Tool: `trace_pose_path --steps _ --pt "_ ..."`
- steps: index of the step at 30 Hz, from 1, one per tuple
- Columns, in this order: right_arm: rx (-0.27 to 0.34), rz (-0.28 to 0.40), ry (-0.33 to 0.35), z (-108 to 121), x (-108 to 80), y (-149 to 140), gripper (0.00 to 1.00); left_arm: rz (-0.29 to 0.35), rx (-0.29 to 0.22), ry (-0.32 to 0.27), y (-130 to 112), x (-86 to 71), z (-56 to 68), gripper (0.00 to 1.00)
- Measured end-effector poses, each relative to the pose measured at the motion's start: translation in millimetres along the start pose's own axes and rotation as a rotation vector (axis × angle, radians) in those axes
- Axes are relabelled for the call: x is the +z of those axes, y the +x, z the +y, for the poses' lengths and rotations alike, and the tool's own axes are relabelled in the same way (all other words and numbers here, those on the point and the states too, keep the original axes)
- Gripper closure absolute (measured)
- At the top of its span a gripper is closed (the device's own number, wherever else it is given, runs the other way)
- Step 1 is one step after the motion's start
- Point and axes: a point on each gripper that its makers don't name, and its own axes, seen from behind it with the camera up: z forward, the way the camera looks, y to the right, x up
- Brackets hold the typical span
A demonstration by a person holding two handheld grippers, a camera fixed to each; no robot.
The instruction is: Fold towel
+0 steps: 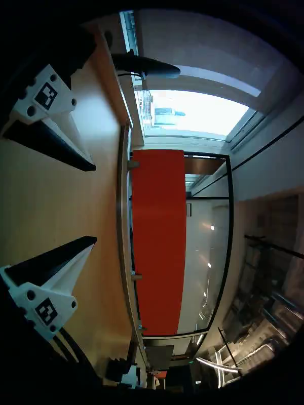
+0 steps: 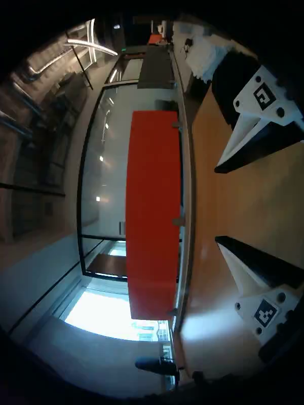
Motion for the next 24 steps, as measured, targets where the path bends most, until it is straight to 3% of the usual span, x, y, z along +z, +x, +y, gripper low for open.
trace_pose_path --steps 24 --pt "0.014 0.002 -0.001 3.2 -4.0 -1.8 0.04 0.0 0.0 0.0 0.1 0.4 0.0 0.05"
